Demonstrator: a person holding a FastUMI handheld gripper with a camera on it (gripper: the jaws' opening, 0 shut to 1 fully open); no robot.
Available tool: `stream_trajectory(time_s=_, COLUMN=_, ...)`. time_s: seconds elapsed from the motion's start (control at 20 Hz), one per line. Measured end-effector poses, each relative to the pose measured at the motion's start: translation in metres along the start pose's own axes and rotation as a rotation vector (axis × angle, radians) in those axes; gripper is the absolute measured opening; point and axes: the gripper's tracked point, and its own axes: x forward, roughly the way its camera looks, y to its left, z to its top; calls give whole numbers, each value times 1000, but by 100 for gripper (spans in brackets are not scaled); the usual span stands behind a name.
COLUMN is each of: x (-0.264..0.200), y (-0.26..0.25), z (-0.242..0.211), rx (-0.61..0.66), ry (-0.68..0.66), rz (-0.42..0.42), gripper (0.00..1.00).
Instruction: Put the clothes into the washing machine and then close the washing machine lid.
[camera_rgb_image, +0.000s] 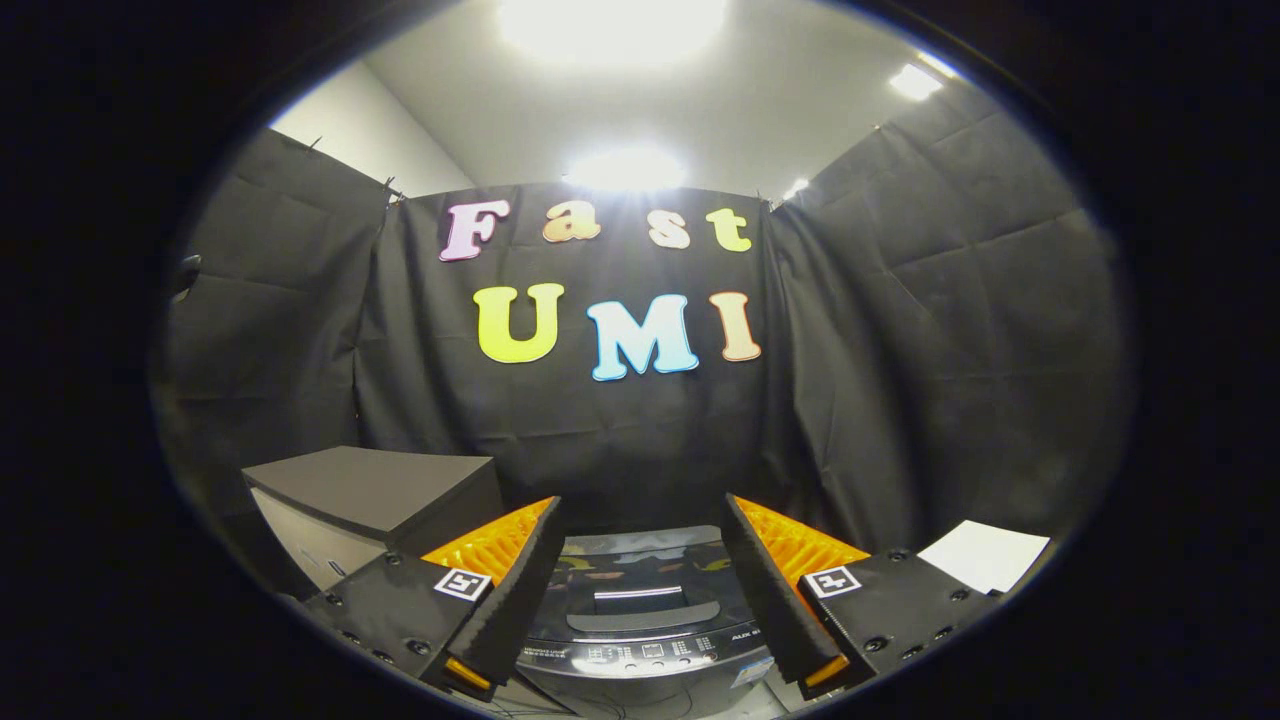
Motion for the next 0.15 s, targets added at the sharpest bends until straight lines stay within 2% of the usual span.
stream_trajectory(time_s=0.15, x=1, y=3, z=-2, rx=-22, ry=-3, rz=-2, gripper=98)
